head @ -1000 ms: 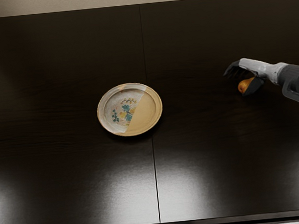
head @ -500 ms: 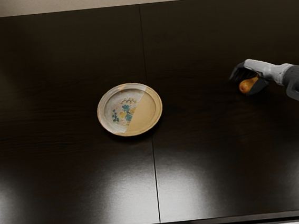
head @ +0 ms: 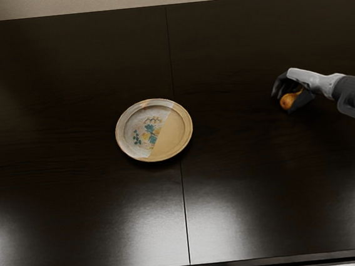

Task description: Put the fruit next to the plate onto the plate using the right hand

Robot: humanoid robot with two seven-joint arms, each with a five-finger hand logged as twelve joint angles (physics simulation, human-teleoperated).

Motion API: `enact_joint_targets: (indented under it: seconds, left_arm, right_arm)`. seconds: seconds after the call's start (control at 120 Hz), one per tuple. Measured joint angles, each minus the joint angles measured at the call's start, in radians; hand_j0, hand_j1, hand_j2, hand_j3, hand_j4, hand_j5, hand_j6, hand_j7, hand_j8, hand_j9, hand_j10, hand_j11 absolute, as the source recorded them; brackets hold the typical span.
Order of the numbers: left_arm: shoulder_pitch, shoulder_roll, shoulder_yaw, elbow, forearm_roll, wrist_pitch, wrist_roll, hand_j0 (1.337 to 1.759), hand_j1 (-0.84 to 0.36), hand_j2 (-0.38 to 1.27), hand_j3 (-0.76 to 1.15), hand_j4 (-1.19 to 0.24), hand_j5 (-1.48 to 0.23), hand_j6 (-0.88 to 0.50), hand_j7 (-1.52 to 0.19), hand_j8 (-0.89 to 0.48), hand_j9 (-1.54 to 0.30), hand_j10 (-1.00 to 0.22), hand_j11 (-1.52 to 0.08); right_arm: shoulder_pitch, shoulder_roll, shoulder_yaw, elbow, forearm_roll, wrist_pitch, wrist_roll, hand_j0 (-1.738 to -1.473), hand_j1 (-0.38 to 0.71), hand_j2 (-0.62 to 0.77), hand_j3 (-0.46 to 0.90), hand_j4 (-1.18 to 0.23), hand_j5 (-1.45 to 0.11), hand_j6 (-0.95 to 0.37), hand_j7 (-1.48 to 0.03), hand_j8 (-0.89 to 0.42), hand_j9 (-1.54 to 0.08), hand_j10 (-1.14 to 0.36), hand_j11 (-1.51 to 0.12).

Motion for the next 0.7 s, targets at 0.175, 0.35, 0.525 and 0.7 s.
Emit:
enact_joint_targets:
  seconds: [0.175,0.35,0.525,0.7]
  left_arm:
    - [0.0,0.0,0.0,0.0,0.0,0.0,0.0,1.658,0.35,0.0,0.0,0.0,0.0,0.0,0.0,0.0,0.0,0.0,0.0]
    - [0.0,0.0,0.0,0.0,0.0,0.0,0.0,1.658,0.35,0.0,0.0,0.0,0.0,0.0,0.0,0.0,0.0,0.0,0.0]
    - [0.001,0.0,0.0,0.0,0.0,0.0,0.0,1.658,0.35,0.0,0.0,0.0,0.0,0.0,0.0,0.0,0.0,0.0,0.0]
    - [0.0,0.0,0.0,0.0,0.0,0.0,0.0,1.658,0.35,0.0,0.0,0.0,0.0,0.0,0.0,0.0,0.0,0.0,0.0]
  right_arm:
    - [0.005,-0.007,0.008,0.008,0.022,0.029,0.0,-1.657,0.28,0.21,0.0,-0.63,-0.85,-0.64,-0.83,-0.44,-0.85,-0.33,-0.84]
    - [0.02,-0.056,0.014,0.1,0.058,0.042,-0.001,-1.657,0.27,0.2,0.0,-0.63,-0.86,-0.64,-0.83,-0.45,-0.85,-0.36,-0.85]
    - [0.039,-0.106,0.016,0.183,0.08,0.059,-0.002,-1.657,0.27,0.2,0.0,-0.63,-0.86,-0.64,-0.84,-0.46,-0.85,-0.36,-0.85]
    - [0.059,-0.118,0.021,0.244,0.085,0.077,-0.002,-1.657,0.27,0.19,0.0,-0.63,-0.86,-0.64,-0.84,-0.45,-0.85,-0.36,-0.85]
